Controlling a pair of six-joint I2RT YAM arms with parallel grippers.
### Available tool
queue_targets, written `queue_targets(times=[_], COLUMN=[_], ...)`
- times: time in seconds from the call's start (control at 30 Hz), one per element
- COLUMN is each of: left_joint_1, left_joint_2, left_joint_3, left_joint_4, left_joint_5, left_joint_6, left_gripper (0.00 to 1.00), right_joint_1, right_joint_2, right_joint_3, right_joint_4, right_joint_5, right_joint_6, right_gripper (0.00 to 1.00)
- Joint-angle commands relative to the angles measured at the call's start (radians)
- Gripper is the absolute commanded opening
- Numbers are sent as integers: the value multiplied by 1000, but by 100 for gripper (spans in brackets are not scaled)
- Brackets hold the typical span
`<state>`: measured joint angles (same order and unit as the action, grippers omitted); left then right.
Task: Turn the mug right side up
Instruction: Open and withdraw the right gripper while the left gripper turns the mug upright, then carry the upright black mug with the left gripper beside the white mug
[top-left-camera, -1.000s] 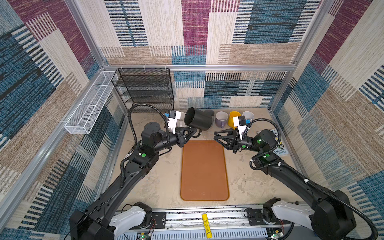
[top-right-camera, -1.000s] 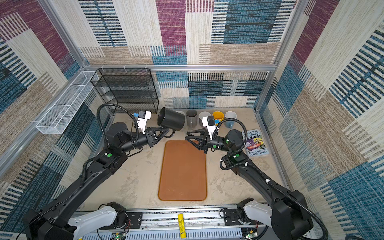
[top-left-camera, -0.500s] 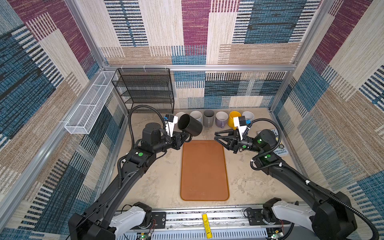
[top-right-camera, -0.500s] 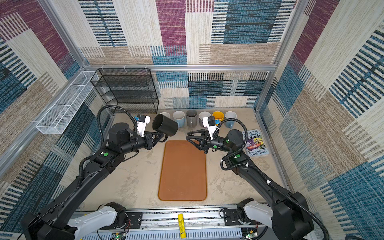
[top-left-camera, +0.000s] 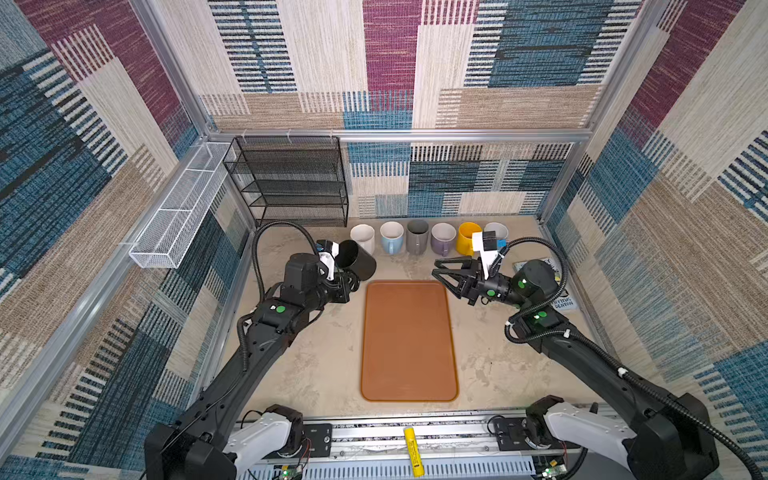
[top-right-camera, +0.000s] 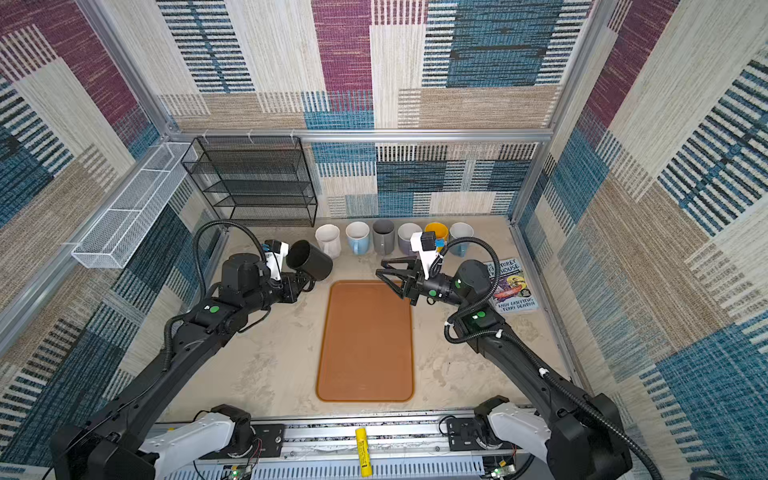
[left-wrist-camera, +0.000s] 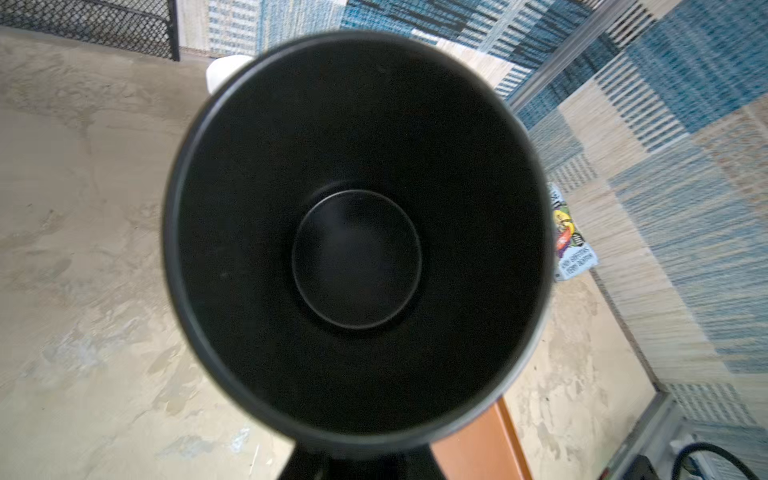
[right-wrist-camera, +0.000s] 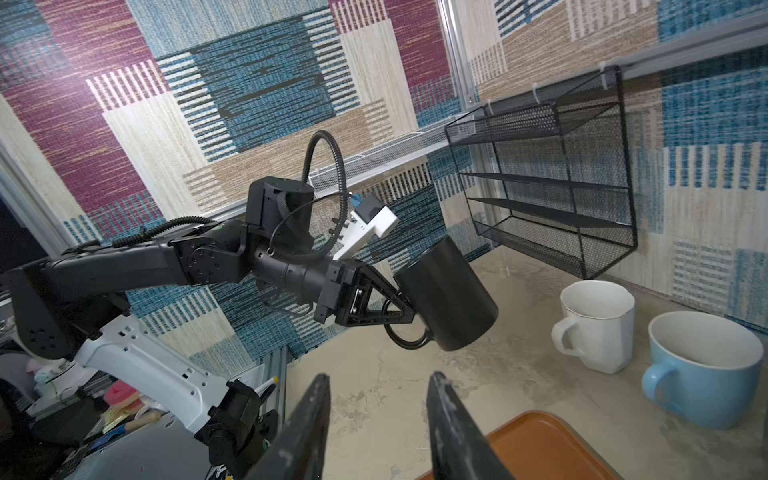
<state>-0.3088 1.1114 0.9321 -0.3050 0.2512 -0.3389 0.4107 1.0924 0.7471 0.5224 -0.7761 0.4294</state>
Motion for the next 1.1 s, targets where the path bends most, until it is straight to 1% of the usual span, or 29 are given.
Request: queue_targets(times=[0.0,0.17,0.23,0.3,0.4,0.47,0.63,0.8,1.07], left_joint_1=[14,38,49,63,82,91,97,107,121], left_joint_2=[18,63,82,107,147,179,259,349,483], left_joint_3=[-9,-10,-10,-6,0,12,30,63,116], left_joint_4=[73,61,67,76,96,105,153,188,268], left_joint_5=[-67,-145,-166,-179,-181,-194,-271,-295,-377], left_joint_6=[37,65,76,86,94,100,120,120,104], left_gripper=[0,0,0,0,0,0,0,0,0], right_joint_1=[-3,-4,-5,-5,-7,-6,-6,-9,-10], right_joint_2=[-14,-22,-31,-46,-64,-73,-98,-112,-133], right_joint_3=[-3,-5,-8,-15,-23,-23,-25,-26,-39], right_joint_4=[-44,-64,-81,-92,-109,-124,-158,-189,-212], right_joint_5=[95,115,148,191,221,225,240,248,256], right_joint_6=[-16,-29,-37,-47,-62,-71,-96,-117,-123], right_gripper=[43,44,44,43,44,43,44,44,44])
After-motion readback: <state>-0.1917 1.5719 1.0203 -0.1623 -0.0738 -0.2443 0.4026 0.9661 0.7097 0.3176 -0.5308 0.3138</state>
